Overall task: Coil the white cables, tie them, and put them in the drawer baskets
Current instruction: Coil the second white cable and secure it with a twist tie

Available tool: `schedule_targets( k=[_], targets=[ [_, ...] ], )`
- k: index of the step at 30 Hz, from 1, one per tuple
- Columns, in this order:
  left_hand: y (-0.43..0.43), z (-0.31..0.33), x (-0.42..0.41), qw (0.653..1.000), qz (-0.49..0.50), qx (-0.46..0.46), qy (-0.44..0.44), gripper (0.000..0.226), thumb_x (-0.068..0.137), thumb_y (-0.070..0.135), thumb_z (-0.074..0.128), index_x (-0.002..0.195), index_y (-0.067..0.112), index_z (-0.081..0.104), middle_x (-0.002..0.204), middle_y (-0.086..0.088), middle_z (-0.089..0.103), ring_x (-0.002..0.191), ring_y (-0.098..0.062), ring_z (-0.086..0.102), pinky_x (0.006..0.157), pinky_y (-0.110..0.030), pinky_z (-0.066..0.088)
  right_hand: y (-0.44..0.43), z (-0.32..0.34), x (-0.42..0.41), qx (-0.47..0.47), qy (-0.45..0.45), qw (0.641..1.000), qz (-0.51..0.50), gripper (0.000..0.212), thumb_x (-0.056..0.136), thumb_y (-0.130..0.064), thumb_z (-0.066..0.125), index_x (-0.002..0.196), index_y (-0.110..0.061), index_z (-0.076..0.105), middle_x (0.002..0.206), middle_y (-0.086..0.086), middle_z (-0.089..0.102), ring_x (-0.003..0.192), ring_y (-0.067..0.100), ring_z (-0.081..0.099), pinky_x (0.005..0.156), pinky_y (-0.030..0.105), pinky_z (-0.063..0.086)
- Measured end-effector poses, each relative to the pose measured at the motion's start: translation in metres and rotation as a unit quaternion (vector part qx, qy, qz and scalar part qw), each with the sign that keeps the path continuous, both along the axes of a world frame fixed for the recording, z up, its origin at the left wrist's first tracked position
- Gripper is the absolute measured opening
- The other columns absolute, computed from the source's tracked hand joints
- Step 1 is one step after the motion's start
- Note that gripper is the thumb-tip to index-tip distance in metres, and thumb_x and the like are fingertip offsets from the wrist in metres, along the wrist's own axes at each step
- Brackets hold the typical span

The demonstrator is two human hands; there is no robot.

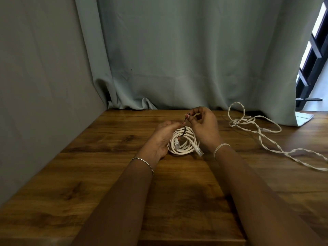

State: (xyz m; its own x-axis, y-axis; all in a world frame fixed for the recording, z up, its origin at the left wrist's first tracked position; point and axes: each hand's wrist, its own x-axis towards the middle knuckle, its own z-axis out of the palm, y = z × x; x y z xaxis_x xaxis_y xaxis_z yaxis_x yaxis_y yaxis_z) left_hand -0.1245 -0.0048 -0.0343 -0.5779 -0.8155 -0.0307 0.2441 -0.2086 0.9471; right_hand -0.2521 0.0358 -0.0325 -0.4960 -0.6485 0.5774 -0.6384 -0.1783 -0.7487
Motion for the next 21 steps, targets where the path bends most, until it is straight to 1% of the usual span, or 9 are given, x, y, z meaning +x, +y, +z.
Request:
schedule_targets(
  k=[3, 4, 5, 7, 9, 12, 17, 19, 21],
  targets=[
    [0.0017, -0.0002, 0.0009, 1.0, -0.026, 0.012, -0.009, 0.024, 0.085, 0.009, 0.067, 0.106, -0.002, 0.064, 0.082, -0.013, 0.068, 0.067, -0.022, 0.066, 0.065, -0.032, 0.056, 0.0018, 0.0025, -0.0034, -0.013, -0.01, 1.0, -0.026, 0.014, 0.089, -0.019, 0.065, 0.084, -0.031, 0.059, 0.097, -0.004, 0.064, 0.086, 0.012, 0.06, 0.07, 0.027, 0.049],
    [0.0024, -0.0002, 0.0008, 0.999, -0.034, 0.013, -0.013, 0.026, 0.085, 0.009, 0.067, 0.108, -0.003, 0.064, 0.083, -0.013, 0.068, 0.069, -0.022, 0.065, 0.066, -0.033, 0.056, 0.0023, 0.0023, -0.004, -0.015, -0.013, 0.999, -0.032, 0.016, 0.089, -0.019, 0.065, 0.083, -0.032, 0.058, 0.097, -0.004, 0.064, 0.085, 0.012, 0.061, 0.071, 0.028, 0.05],
    [0.0033, 0.0004, 0.001, 0.999, -0.041, 0.014, -0.015, 0.023, 0.086, 0.008, 0.066, 0.106, -0.002, 0.064, 0.083, -0.013, 0.068, 0.068, -0.021, 0.065, 0.063, -0.031, 0.056, 0.0024, 0.0019, -0.0041, -0.016, -0.013, 0.999, -0.038, 0.018, 0.089, -0.02, 0.065, 0.082, -0.034, 0.056, 0.097, -0.004, 0.064, 0.083, 0.014, 0.062, 0.072, 0.032, 0.053],
    [0.0053, 0.0017, 0.0012, 0.998, -0.053, 0.024, -0.013, 0.012, 0.087, 0.007, 0.063, 0.097, 0.0, 0.066, 0.076, -0.011, 0.066, 0.059, -0.018, 0.063, 0.051, -0.025, 0.055, 0.0031, 0.0011, -0.003, -0.011, -0.002, 0.999, -0.053, 0.019, 0.09, -0.02, 0.064, 0.081, -0.035, 0.055, 0.097, -0.004, 0.063, 0.078, 0.017, 0.064, 0.073, 0.04, 0.055],
    [0.0063, 0.0028, 0.0026, 0.998, -0.056, 0.032, -0.014, 0.007, 0.088, 0.007, 0.061, 0.089, 0.002, 0.067, 0.068, -0.009, 0.065, 0.049, -0.014, 0.06, 0.043, -0.02, 0.049, 0.0031, 0.0007, -0.0015, -0.007, 0.007, 0.998, -0.064, 0.017, 0.091, -0.021, 0.063, 0.083, -0.034, 0.055, 0.098, -0.003, 0.062, 0.079, 0.017, 0.063, 0.074, 0.041, 0.055],
    [0.0047, 0.0022, 0.0037, 0.997, -0.062, 0.04, -0.023, 0.009, 0.088, 0.009, 0.061, 0.084, 0.004, 0.067, 0.063, -0.008, 0.064, 0.043, -0.012, 0.057, 0.042, -0.018, 0.048, 0.0033, 0.001, -0.0009, 0.0, 0.008, 0.997, -0.073, 0.011, 0.091, -0.022, 0.062, 0.087, -0.03, 0.056, 0.1, -0.003, 0.062, 0.084, 0.019, 0.063, 0.075, 0.04, 0.054],
    [0.0031, 0.002, 0.0049, 0.995, -0.082, 0.051, -0.036, 0.01, 0.089, 0.01, 0.061, 0.084, 0.003, 0.066, 0.07, -0.01, 0.063, 0.046, -0.011, 0.056, 0.042, -0.017, 0.049, 0.0019, -0.0013, -0.0037, 0.015, -0.007, 0.998, -0.065, 0.007, 0.091, -0.021, 0.063, 0.09, -0.026, 0.059, 0.099, -0.001, 0.063, 0.081, 0.019, 0.064, 0.073, 0.04, 0.055],
    [0.0015, 0.0006, 0.0052, 0.995, -0.081, 0.046, -0.042, 0.01, 0.087, 0.011, 0.063, 0.085, 0.002, 0.067, 0.073, -0.01, 0.064, 0.048, -0.012, 0.056, 0.044, -0.018, 0.05, 0.002, -0.0008, -0.0035, 0.011, -0.055, 0.998, -0.032, 0.004, 0.091, -0.017, 0.063, 0.092, -0.021, 0.061, 0.095, 0.002, 0.065, 0.07, 0.015, 0.064, 0.066, 0.032, 0.055],
    [-0.0003, -0.0007, 0.0055, 0.996, -0.07, 0.044, -0.045, 0.01, 0.087, 0.011, 0.064, 0.085, 0.002, 0.067, 0.072, -0.011, 0.064, 0.047, -0.012, 0.056, 0.045, -0.018, 0.051, 0.0039, 0.0015, -0.0011, 0.001, -0.148, 0.988, 0.033, 0.004, 0.092, -0.013, 0.062, 0.095, -0.013, 0.061, 0.089, 0.004, 0.064, 0.059, 0.01, 0.06, 0.064, 0.031, 0.055]
  ],
)
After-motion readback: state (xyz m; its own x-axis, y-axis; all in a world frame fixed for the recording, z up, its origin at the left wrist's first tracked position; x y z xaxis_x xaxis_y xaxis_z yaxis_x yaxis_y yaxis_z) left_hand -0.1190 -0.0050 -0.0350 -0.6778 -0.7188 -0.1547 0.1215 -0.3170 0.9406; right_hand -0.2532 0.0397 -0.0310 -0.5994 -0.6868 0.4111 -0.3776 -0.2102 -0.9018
